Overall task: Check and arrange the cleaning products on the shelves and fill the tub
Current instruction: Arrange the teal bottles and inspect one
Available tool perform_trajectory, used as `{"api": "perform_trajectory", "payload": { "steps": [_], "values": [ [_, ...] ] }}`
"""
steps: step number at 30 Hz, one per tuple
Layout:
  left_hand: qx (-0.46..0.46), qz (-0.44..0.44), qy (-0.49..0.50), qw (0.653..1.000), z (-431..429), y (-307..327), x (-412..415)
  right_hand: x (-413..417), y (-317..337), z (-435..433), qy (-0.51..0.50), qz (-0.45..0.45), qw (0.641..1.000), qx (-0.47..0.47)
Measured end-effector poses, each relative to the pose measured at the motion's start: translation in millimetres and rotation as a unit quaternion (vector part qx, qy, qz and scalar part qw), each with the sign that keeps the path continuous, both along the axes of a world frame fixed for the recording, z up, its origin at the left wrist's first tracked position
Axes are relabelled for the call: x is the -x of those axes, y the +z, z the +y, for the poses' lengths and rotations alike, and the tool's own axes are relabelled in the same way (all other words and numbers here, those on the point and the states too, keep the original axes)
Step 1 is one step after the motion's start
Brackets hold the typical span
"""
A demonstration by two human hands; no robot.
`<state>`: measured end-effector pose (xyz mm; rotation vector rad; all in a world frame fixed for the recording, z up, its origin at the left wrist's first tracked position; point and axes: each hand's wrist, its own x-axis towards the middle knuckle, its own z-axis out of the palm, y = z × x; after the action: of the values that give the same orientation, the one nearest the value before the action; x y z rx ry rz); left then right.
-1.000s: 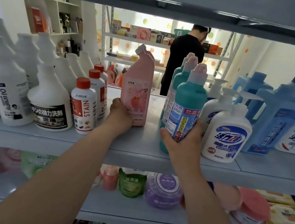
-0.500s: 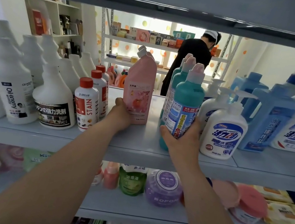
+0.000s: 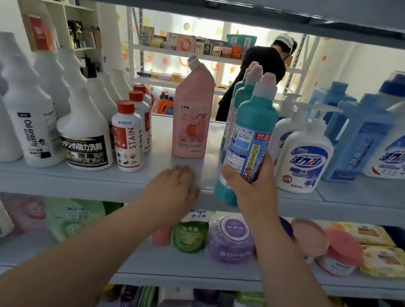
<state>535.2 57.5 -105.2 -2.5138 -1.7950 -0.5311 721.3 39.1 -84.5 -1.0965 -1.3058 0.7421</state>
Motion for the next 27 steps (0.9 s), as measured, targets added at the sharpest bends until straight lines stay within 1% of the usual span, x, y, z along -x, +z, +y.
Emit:
{"api": "perform_trajectory", "payload": {
  "steps": [1, 2, 3, 4, 5, 6, 7, 8, 9, 11, 12, 13, 14, 15, 16, 18, 19, 20, 21, 22, 23, 25, 26, 27],
  "values": [
    [0.032, -0.073, -0.023, 0.997, -16, 2, 3, 5, 0, -12, 0.014, 0.012, 1.0, 0.006],
    [0.079, -0.161, -0.029, 0.983, -34, 6, 7, 10, -2, -23, 0.03, 0.026, 0.999, 0.015],
    [0.126, -0.259, -0.034, 0.957, -51, 8, 11, 16, -5, -36, 0.05, 0.045, 0.997, 0.027],
    [0.163, -0.35, -0.049, 0.921, -68, 11, 15, 23, -10, -48, 0.071, 0.073, 0.994, 0.042],
    [0.187, -0.423, -0.067, 0.884, -83, 13, 17, 30, -15, -60, 0.093, 0.107, 0.988, 0.058],
    [0.206, -0.474, -0.081, 0.852, -97, 11, 19, 39, -23, -71, 0.11, 0.144, 0.981, 0.072],
    [0.218, -0.506, -0.091, 0.83, -110, 8, 20, 49, -30, -81, 0.122, 0.182, 0.972, 0.085],
    [0.226, -0.523, -0.094, 0.817, -123, 2, 21, 59, -39, -89, 0.129, 0.214, 0.963, 0.095],
    [0.222, -0.528, -0.09, 0.815, -134, -5, 23, 69, -47, -99, 0.133, 0.24, 0.956, 0.108],
    [0.191, -0.517, -0.062, 0.832, -150, -21, 30, 86, -64, -114, 0.139, 0.282, 0.939, 0.14],
    [0.187, -0.521, -0.05, 0.831, -157, -30, 34, 91, -71, -121, 0.147, 0.301, 0.929, 0.157],
    [0.201, -0.541, -0.04, 0.815, -164, -37, 38, 94, -76, -129, 0.152, 0.316, 0.921, 0.171],
    [0.235, -0.577, -0.032, 0.782, -171, -44, 42, 95, -83, -136, 0.159, 0.324, 0.914, 0.184],
    [0.279, -0.622, -0.028, 0.731, -179, -49, 44, 93, -87, -142, 0.168, 0.325, 0.908, 0.202],
    [0.332, -0.666, -0.027, 0.667, -188, -52, 47, 91, -89, -148, 0.175, 0.323, 0.903, 0.224],
    [0.456, -0.72, -0.038, 0.521, -207, -50, 48, 87, -90, -158, 0.182, 0.323, 0.89, 0.264],
    [0.506, -0.726, -0.051, 0.462, -216, -48, 48, 87, -90, -164, 0.182, 0.325, 0.886, 0.275],
    [0.536, -0.725, -0.067, 0.427, -222, -50, 48, 88, -91, -169, 0.175, 0.321, 0.887, 0.283],
    [0.549, -0.717, -0.074, 0.424, -227, -53, 48, 89, -94, -175, 0.164, 0.319, 0.887, 0.291],
    [0.549, -0.701, -0.073, 0.45, -230, -56, 47, 88, -99, -180, 0.146, 0.325, 0.886, 0.295],
    [0.538, -0.669, -0.063, 0.508, -231, -60, 45, 86, -105, -184, 0.125, 0.331, 0.89, 0.288],
    [0.486, -0.559, -0.017, 0.672, -233, -70, 41, 83, -110, -192, 0.088, 0.312, 0.908, 0.264],
    [0.453, -0.51, -0.004, 0.732, -235, -73, 39, 80, -111, -195, 0.07, 0.293, 0.918, 0.259],
    [0.436, -0.487, 0.001, 0.757, -238, -74, 35, 78, -112, -197, 0.069, 0.282, 0.919, 0.266]
  ]
}}
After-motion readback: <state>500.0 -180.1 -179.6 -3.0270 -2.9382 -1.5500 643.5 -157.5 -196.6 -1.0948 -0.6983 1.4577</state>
